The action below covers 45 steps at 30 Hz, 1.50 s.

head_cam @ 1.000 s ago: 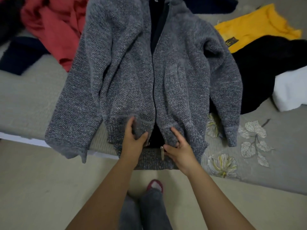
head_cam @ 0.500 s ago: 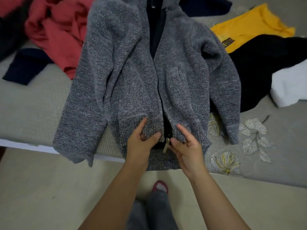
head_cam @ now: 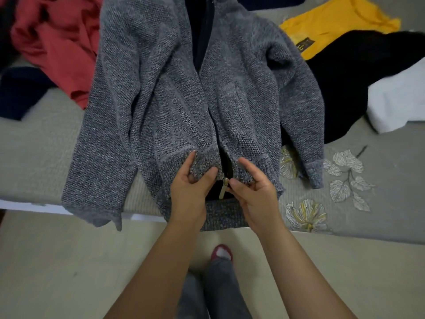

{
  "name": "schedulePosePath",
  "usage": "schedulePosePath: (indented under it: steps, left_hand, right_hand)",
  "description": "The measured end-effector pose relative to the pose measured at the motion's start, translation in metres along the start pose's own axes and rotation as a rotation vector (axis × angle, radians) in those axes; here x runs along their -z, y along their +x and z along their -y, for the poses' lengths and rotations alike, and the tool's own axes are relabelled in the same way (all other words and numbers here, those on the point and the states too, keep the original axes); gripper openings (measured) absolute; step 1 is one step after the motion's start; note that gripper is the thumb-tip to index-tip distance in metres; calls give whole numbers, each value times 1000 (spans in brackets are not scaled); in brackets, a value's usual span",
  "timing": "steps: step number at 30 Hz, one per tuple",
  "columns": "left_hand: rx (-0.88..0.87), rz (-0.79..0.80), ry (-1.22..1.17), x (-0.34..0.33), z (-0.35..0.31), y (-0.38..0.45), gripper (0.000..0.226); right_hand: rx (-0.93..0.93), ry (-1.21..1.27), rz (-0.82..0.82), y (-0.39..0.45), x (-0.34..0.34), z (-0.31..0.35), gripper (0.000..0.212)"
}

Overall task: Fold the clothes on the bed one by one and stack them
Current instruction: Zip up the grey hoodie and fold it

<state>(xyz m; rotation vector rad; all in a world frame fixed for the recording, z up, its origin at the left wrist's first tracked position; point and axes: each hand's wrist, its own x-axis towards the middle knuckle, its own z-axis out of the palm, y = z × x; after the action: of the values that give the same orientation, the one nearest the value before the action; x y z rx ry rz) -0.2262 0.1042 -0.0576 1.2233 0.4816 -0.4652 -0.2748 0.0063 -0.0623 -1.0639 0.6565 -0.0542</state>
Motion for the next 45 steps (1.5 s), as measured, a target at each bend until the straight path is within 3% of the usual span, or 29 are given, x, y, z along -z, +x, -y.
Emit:
schedulePosePath:
  steps: [13, 26, 30, 35, 37, 40, 45]
  left_hand:
    - [-169, -42, 204, -5, 12, -9, 62]
    - [-88, -36, 395, 0, 20, -7, 59]
    - [-26, -61, 299, 1, 18, -6, 57]
    - [14, -72, 204, 6, 17, -5, 57]
    - [27, -72, 216, 6, 19, -4, 57]
    - [67, -69, 245, 6, 20, -2, 55]
    - [140, -21, 220, 7, 16, -2, 57]
  right_hand:
    - [13, 10, -102, 2, -2, -1, 47]
    - [-21, -29, -165, 9, -4, -1, 44]
    - [-27, -107, -136, 11, 1, -7, 45]
    - [-110, -312, 77, -1, 17, -11, 48]
    - [-38, -561, 114, -7, 22, -8, 52]
    - [221, -967, 111, -11, 24, -16, 52]
    - [603, -1193, 16, -10, 22, -31, 32]
